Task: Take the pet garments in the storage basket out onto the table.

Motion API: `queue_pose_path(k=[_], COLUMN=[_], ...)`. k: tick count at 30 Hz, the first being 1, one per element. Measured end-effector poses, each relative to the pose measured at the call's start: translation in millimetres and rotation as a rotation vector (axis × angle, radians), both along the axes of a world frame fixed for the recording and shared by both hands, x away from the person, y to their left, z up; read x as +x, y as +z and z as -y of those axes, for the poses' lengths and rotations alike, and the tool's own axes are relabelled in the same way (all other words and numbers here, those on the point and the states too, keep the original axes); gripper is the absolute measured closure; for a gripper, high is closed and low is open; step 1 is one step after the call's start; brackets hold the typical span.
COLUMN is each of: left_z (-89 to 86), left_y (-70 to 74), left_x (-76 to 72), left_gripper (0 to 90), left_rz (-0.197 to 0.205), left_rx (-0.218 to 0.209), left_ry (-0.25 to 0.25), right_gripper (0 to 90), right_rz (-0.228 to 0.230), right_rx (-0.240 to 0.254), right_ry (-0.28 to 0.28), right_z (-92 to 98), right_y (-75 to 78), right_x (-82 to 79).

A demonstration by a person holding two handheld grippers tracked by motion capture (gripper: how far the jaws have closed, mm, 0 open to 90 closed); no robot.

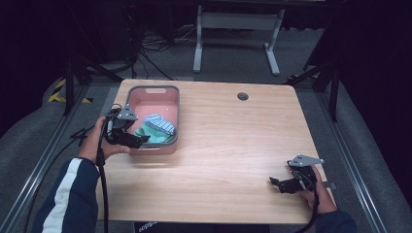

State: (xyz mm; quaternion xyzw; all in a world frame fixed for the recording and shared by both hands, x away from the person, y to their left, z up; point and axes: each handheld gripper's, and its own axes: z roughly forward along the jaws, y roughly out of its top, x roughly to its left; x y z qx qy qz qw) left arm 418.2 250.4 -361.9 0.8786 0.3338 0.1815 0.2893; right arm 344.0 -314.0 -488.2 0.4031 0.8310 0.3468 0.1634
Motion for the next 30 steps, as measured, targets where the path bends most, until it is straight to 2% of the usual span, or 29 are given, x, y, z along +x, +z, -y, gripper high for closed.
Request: queue_pose_path(k=[1, 2, 3, 5, 7, 8, 9, 10, 11, 14, 17, 19, 22, 26, 28, 30], left_z=[1.9, 1.9, 3.5, 5.8, 7.8, 7.8, 10.0, 10.0, 11.4, 16.8, 20.2, 22.2, 24.1, 28.1, 28.7, 28.2], left_y=[-1.4, -1.4, -3.7, -7.7, -12.6, -12.6, -18.0, -18.0, -21.4, -28.3, -35.5, -38.8, -40.5, -42.7, -44.4, -46.7], left_x=[8.1, 8.1, 18.1, 27.9, 36.9, 36.9, 45.0, 45.0, 49.8, 57.3, 65.1, 70.0, 74.5, 80.8, 84.9, 89.1], left_gripper=[18.5, 18.5, 18.5, 18.5, 18.5, 18.5, 18.5, 18.5, 18.5, 18.2, 18.9, 18.9, 19.5, 22.6, 28.9, 31.3], left_rz=[-0.016, -0.016, -0.035, -0.065, -0.097, -0.097, -0.121, -0.121, -0.137, -0.162, -0.227, -0.251, -0.273, -0.303, -0.335, -0.365], left_rx=[0.006, 0.006, 0.026, 0.042, 0.052, 0.052, 0.074, 0.074, 0.076, 0.130, 0.155, 0.183, 0.201, 0.235, 0.235, 0.234], left_ry=[0.006, 0.006, 0.015, 0.018, 0.026, 0.026, 0.034, 0.034, 0.039, 0.046, 0.049, 0.054, 0.061, 0.067, 0.068, 0.090], right_gripper=[0.0, 0.0, 0.0, 0.0, 0.0, 0.0, 0.0, 0.0, 0.0, 0.0, 0.0, 0.0, 0.0, 0.0, 0.0, 0.0], right_rz=[0.000, 0.000, 0.000, 0.000, 0.000, 0.000, 0.000, 0.000, 0.000, 0.000, 0.000, 0.000, 0.000, 0.000, 0.000, 0.000], right_rx=[0.000, 0.000, 0.000, 0.000, 0.000, 0.000, 0.000, 0.000, 0.000, 0.000, 0.000, 0.000, 0.000, 0.000, 0.000, 0.000], right_ry=[0.000, 0.000, 0.000, 0.000, 0.000, 0.000, 0.000, 0.000, 0.000, 0.000, 0.000, 0.000, 0.000, 0.000, 0.000, 0.000], right_z=[0.0, 0.0, 0.0, 0.0, 0.0, 0.0, 0.0, 0.0, 0.0, 0.0, 0.0, 0.0, 0.0, 0.0, 0.0, 0.0], right_y=[0.0, 0.0, 0.0, 0.0, 0.0, 0.0, 0.0, 0.0, 0.0, 0.0, 0.0, 0.0, 0.0, 0.0, 0.0, 0.0], right_x=[0.0, 0.0, 0.0, 0.0, 0.0, 0.0, 0.0, 0.0, 0.0, 0.0, 0.0, 0.0, 0.0, 0.0, 0.0, 0.0])
